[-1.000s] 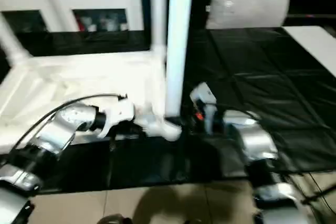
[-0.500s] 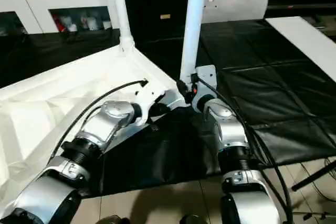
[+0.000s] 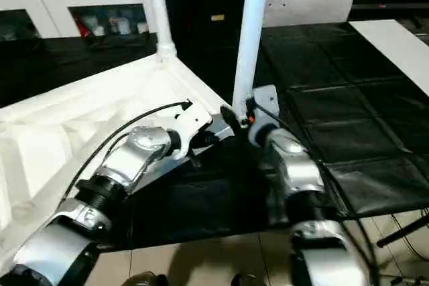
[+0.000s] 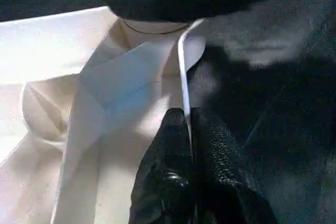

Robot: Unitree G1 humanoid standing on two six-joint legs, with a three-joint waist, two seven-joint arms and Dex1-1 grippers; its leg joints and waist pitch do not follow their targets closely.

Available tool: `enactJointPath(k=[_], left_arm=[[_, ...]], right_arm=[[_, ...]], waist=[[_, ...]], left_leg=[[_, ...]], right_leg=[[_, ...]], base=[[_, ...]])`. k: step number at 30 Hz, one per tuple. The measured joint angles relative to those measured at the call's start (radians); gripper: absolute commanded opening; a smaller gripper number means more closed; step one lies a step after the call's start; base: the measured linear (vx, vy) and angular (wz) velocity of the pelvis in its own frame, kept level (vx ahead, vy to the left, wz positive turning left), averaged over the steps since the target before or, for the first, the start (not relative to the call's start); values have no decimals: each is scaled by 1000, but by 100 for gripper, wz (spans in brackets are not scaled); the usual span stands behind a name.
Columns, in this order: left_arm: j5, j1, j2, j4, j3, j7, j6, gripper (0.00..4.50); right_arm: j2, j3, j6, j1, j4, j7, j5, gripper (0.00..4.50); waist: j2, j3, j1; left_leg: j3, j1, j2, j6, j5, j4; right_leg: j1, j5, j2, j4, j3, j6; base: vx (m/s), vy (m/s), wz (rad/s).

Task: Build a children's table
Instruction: Rotate leg to tighten

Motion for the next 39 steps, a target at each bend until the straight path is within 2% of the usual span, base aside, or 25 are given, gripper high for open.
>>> enactJointPath(k=[5,10,14,20,21,23,29,35,37,39], left_arm=[[-7,27,65,-20,-26,-107,-82,0],[-20,50,140,-39,-54,-249,-169,0],[-26,55,181,-46,-76,-337,-221,0],[-44,75,230,-80,-98,-440,-273,0],[-44,76,237,-82,-101,-453,-280,0],[-44,77,255,-88,-107,-482,-300,0],[-44,86,277,-114,-115,-517,-307,0],[-44,91,278,-125,-116,-524,-307,0],[-44,92,278,-127,-116,-529,-307,0],[-44,92,278,-128,-116,-533,-307,0]], right_arm=[[-114,29,-10,19,-13,201,28,445],[-211,58,-21,44,-54,400,42,445],[-251,68,-28,43,-56,485,52,445],[-285,98,-45,43,-58,632,76,445],[-285,98,-48,43,-58,649,78,417],[-287,101,-43,43,-60,697,100,417],[-297,117,7,43,-97,768,137,361],[-300,119,34,43,-98,808,148,316],[-303,122,45,44,-100,814,151,285],[-304,125,51,45,-105,822,152,282]], waist=[[0,0,15],[0,0,25],[0,0,36],[0,0,38],[0,0,38],[0,0,38],[0,0,40],[0,0,42],[0,0,43],[0,0,44]], left_leg=[[0,0,0,0,0,1],[0,1,0,0,0,1],[0,2,0,0,0,2],[0,2,0,0,0,3],[0,2,0,0,0,3],[0,3,0,0,0,3],[0,3,0,0,0,3],[0,2,0,0,0,3],[0,2,0,0,0,3],[0,2,0,0,0,3]], right_leg=[[1,0,0,0,0,0],[2,0,0,0,0,0],[4,0,-1,0,0,0],[5,0,-1,0,0,0],[5,0,-1,0,0,0],[5,0,-1,0,0,0],[5,0,-1,0,0,0],[5,0,-1,0,0,1],[5,0,-1,0,0,1],[5,0,-1,0,0,1]], base=[[0,0,0],[0,0,0],[0,0,0],[0,0,0],[0,0,0],[0,0,0],[0,0,0],[0,0,0],[0,0,0],[0,0,0]])
